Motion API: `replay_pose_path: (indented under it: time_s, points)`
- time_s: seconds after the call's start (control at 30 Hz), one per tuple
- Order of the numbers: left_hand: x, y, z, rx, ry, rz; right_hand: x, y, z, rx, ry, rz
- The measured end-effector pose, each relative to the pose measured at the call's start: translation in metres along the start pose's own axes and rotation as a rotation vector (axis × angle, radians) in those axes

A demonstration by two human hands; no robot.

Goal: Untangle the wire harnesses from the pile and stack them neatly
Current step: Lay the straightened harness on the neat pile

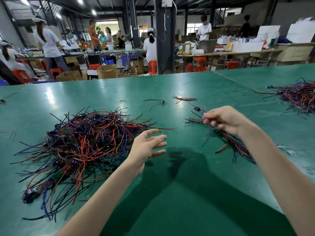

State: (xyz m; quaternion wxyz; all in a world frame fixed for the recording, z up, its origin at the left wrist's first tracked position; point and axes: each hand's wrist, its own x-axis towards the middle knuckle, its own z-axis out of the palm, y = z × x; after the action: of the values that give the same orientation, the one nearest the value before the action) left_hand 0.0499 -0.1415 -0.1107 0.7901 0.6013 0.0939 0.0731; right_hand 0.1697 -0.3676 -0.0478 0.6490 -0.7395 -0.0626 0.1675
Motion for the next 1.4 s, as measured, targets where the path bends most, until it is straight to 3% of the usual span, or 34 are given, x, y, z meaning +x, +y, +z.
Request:
replay_pose_path:
  time_s: [0.13,0.27,0.43,0.63,0.77,0.83,0.9,1.0,1.13,1.27,1.4]
  points:
    - [0.001,-0.003,0.000,0.043,0.004,-0.014,0.007,0.011,-0.041,-0.348,0.093,0.224]
    - [-0.001,-0.010,0.005,0.150,-0.036,-0.012,0.010,0.021,-0.051,-0.657,0.172,0.306]
    - [-0.005,-0.021,0.013,0.445,-0.118,0.033,0.010,0.028,-0.037,-0.943,0.334,0.269]
    - [-0.010,-0.001,0.010,0.487,-0.139,0.162,0.006,0.026,-0.003,-1.305,0.590,0.126]
    - [-0.012,0.040,-0.004,0.601,0.053,0.535,0.002,0.031,0.027,-1.340,0.571,-0.088]
    - [-0.007,0.060,-0.022,0.708,0.233,0.676,0.000,0.041,0.043,-1.364,0.495,-0.214]
    - [0.001,0.074,-0.050,0.854,0.429,0.677,-0.002,0.053,0.061,-1.396,0.421,-0.318]
    - [0.015,0.080,-0.096,1.097,0.566,0.475,-0.001,0.066,0.080,-1.403,0.357,-0.420]
    - [0.039,0.085,-0.116,1.362,0.515,0.392,0.004,0.074,0.087,-1.333,0.338,-0.501]
    - [0.060,0.088,-0.108,1.789,0.285,0.257,0.004,0.076,0.087,-1.285,0.329,-0.502]
    - [0.066,0.080,-0.100,1.886,0.209,0.282,0.003,0.075,0.087,-1.257,0.329,-0.493]
